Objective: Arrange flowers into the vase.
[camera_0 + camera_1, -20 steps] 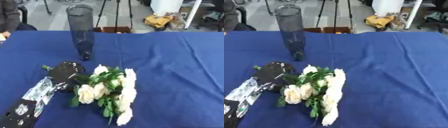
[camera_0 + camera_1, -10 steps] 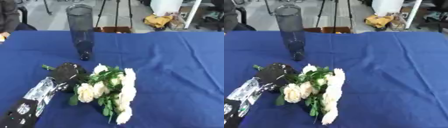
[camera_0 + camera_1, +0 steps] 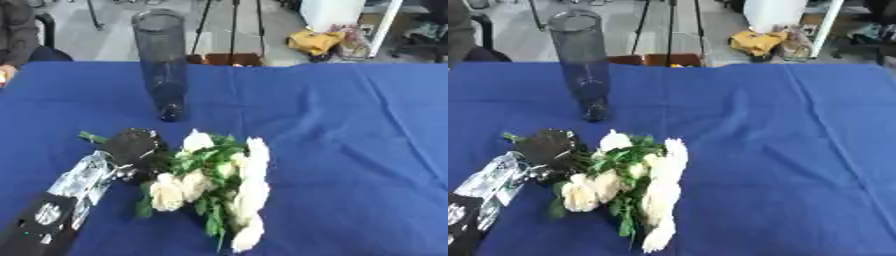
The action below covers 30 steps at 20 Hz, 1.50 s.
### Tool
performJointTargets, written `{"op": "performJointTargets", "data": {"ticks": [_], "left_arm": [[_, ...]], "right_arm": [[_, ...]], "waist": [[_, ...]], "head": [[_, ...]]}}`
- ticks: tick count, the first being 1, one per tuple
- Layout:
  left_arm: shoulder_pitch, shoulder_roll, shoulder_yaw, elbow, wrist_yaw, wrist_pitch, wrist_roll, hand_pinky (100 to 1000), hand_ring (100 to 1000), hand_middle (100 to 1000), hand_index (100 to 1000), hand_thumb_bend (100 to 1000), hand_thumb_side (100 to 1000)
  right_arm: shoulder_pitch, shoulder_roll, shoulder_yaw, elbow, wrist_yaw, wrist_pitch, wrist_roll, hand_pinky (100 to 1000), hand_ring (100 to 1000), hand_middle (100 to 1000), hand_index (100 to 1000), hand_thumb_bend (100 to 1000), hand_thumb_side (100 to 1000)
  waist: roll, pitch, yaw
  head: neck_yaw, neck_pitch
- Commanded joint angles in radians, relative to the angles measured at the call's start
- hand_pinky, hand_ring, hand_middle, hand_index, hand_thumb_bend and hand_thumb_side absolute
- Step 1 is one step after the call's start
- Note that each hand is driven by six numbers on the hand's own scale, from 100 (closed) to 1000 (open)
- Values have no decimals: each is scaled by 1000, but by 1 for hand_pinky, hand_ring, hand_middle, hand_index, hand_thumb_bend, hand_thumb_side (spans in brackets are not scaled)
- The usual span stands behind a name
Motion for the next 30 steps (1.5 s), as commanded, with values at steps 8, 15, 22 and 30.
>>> {"op": "performJointTargets", "data": {"ticks": [8,15,22,30], "left_arm": [[1,-11,-11,-17,40,20,135,100,100,100,236,904,335],[7,-16,-6,-13,54,45,179,100,100,100,158,933,360],[7,-16,-2,-25,73,57,221,100,100,100,100,996,402],[7,-14,11,-65,119,50,300,100,100,100,100,1000,338]], "right_arm": [[-7,-18,-5,-18,-5,-2,0,826,954,588,907,299,598],[-9,-18,-6,-17,-5,-1,0,826,954,588,907,299,598],[-11,-19,-7,-15,-6,-2,0,826,954,588,906,299,599],[-12,-20,-8,-14,-7,-3,-1,826,954,588,906,298,599]], "waist": [[-8,9,-1],[-7,8,-1],[-8,8,-3],[-9,8,-4]], "head": [[0,-4],[-1,-6],[-6,-8],[-10,-9]]}}
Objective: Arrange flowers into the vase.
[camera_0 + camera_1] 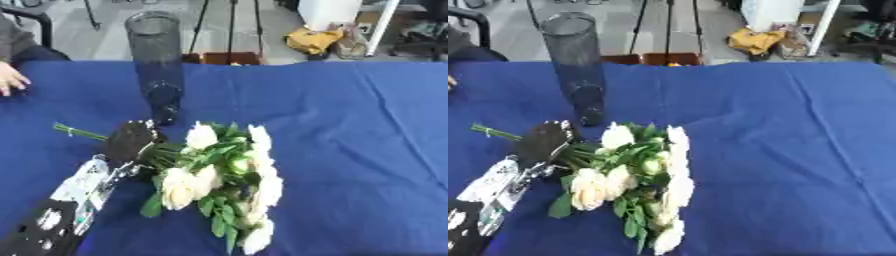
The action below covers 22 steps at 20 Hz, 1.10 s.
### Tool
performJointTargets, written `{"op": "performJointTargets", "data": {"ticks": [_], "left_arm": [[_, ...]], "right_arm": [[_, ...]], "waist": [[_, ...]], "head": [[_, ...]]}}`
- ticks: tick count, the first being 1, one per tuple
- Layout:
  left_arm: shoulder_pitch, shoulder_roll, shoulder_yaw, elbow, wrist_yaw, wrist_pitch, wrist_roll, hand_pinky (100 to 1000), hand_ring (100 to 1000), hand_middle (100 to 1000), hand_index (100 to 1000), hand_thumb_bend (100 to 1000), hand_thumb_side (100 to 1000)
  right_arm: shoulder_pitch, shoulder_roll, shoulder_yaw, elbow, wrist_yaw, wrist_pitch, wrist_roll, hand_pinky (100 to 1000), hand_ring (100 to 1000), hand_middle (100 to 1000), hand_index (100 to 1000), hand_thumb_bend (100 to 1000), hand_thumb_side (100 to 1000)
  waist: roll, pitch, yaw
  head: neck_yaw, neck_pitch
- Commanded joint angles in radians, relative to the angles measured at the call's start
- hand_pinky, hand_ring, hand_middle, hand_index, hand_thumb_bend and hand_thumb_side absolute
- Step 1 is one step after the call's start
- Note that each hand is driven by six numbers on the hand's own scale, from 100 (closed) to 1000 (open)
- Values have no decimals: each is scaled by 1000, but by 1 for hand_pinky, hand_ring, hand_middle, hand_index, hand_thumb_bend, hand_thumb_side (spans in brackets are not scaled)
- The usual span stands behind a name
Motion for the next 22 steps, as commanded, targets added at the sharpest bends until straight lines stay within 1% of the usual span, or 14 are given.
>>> {"op": "performJointTargets", "data": {"ticks": [1,4,6,10,13,14,15,19,22], "left_arm": [[-10,11,8,-23,14,0,32,100,100,100,100,1000,327],[-38,20,53,-73,47,19,59,100,100,100,100,1000,316],[-49,34,80,-123,77,39,57,100,100,100,100,1000,302],[-85,54,127,-225,140,97,35,100,100,100,100,1000,263],[-137,64,158,-292,188,145,13,100,100,100,100,1000,236],[-157,67,166,-310,204,161,6,100,100,100,100,813,399],[-179,70,174,-328,221,178,0,100,100,100,100,1000,221],[-276,92,193,-380,288,245,-27,100,100,100,100,1000,197],[-348,107,208,-392,340,296,-34,100,100,100,100,1000,186]], "right_arm": [[-10,-20,-8,-13,-6,-3,-1,826,954,588,906,294,600],[-9,-20,-9,-12,-5,-2,-1,826,953,588,906,294,600],[-8,-20,-10,-12,-5,-2,-2,826,953,588,906,292,600],[-7,-21,-11,-12,-5,-2,-4,826,953,588,906,281,602],[-6,-21,-12,-12,-5,-2,-5,826,953,588,906,279,602],[-6,-21,-13,-11,-5,-2,-6,826,953,588,906,278,605],[-6,-21,-13,-11,-5,-2,-6,826,953,588,906,280,602],[-6,-22,-12,-10,-7,-1,-5,826,953,588,906,280,602],[-7,-25,-10,-9,-8,0,-3,826,953,588,907,280,601]], "waist": [[-9,4,-2],[-9,4,0],[-8,3,1],[-7,2,1],[-8,1,-1],[-8,0,-2],[-8,0,-4],[-6,-2,-7],[-2,-4,-11]], "head": [[-4,-9],[-12,-12],[-16,-14],[-26,-18],[-33,-26],[-36,-29],[-39,-32],[-48,-43],[-53,-49]]}}
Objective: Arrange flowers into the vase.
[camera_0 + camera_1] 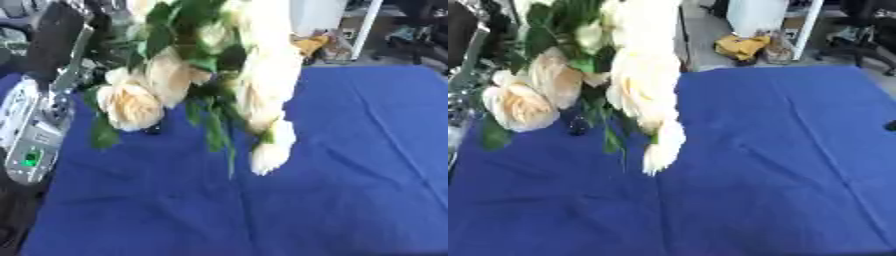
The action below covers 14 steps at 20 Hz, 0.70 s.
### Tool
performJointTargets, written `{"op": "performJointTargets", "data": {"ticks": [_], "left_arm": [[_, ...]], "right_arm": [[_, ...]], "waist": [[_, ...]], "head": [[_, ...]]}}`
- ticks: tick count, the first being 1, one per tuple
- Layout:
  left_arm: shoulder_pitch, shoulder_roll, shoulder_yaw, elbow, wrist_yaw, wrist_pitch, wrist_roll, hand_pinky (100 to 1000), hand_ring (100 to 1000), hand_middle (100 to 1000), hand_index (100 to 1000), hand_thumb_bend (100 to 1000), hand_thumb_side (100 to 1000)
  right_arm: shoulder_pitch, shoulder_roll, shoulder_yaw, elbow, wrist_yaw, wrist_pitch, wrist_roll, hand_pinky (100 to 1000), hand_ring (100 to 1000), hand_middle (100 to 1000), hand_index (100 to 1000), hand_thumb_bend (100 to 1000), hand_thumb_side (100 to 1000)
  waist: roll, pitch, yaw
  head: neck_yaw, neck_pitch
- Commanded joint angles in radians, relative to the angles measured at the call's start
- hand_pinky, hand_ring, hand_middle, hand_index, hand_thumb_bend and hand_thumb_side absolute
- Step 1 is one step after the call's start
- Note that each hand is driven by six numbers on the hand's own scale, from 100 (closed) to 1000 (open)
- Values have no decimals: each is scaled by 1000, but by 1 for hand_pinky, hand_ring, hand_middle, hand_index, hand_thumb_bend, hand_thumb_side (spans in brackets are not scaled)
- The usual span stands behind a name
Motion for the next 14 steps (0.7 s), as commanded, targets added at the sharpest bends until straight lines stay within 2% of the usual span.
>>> {"op": "performJointTargets", "data": {"ticks": [1,6,7,9,11,14], "left_arm": [[-75,39,28,-24,59,55,-2,100,100,100,100,1000,180],[-149,47,43,33,146,80,25,100,100,100,100,1000,176],[-161,42,51,47,164,83,34,100,100,100,100,981,232],[-207,19,88,95,199,102,63,100,100,100,100,981,232],[-257,-14,127,149,234,122,97,100,100,100,100,938,257],[-300,-51,159,231,285,98,147,100,100,100,100,926,263]], "right_arm": [[-8,-27,-8,-9,-8,1,1,826,953,588,907,280,601],[-10,-29,-6,-7,-10,1,5,826,953,587,907,279,602],[-9,-30,-4,-6,-11,2,6,826,953,587,907,279,601],[-10,-31,0,-3,-14,1,11,826,953,587,907,279,601],[-14,-32,3,-1,-17,1,14,826,953,587,907,279,601],[-16,-33,6,1,-20,-1,18,826,953,587,907,279,601]], "waist": [[-1,-6,-5],[2,-8,-11],[1,-12,-16],[0,-16,-24],[-2,-15,-33],[-3,-16,-42]], "head": [[-7,-16],[-12,-21],[-13,-24],[-15,-30],[-14,-37],[-12,-40]]}}
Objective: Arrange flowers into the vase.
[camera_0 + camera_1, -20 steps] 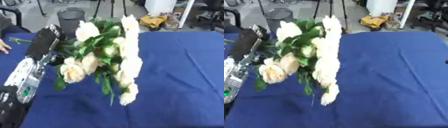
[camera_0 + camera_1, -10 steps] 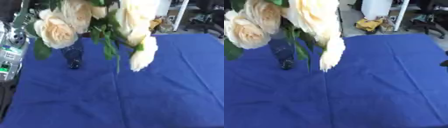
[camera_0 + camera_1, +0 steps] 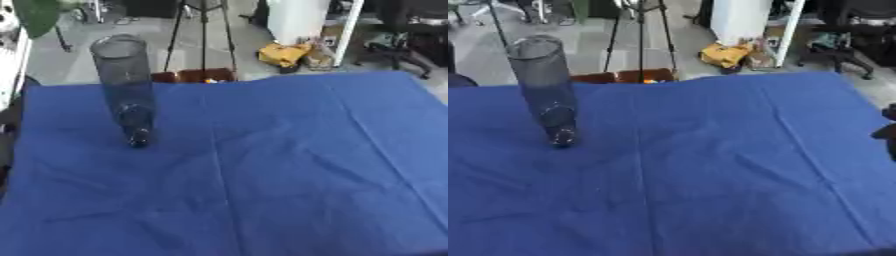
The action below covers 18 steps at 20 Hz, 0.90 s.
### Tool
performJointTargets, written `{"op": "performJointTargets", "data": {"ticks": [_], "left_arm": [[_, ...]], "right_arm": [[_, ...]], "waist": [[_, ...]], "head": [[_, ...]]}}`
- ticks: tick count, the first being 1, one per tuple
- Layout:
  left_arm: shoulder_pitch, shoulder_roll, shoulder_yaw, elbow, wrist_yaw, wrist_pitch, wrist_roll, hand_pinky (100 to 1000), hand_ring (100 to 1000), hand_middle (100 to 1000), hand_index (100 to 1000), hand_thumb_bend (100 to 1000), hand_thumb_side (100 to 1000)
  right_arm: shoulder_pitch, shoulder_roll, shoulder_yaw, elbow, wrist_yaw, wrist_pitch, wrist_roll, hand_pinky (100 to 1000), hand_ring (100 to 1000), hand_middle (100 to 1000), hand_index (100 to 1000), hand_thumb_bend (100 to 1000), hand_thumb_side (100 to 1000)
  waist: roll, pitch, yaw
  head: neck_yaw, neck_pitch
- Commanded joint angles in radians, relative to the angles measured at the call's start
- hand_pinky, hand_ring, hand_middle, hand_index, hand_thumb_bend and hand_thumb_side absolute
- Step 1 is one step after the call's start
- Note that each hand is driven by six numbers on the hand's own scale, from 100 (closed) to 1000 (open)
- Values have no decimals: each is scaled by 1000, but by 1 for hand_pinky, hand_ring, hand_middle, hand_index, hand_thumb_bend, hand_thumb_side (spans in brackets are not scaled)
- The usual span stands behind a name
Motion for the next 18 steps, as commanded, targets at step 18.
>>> {"op": "performJointTargets", "data": {"ticks": [18], "left_arm": [[-86,-27,33,146,362,-212,191,100,100,100,100,924,262]], "right_arm": [[-11,-32,-2,3,-12,-5,13,828,954,587,907,277,601]], "waist": [[-3,-14,-17]], "head": [[-3,-12]]}}
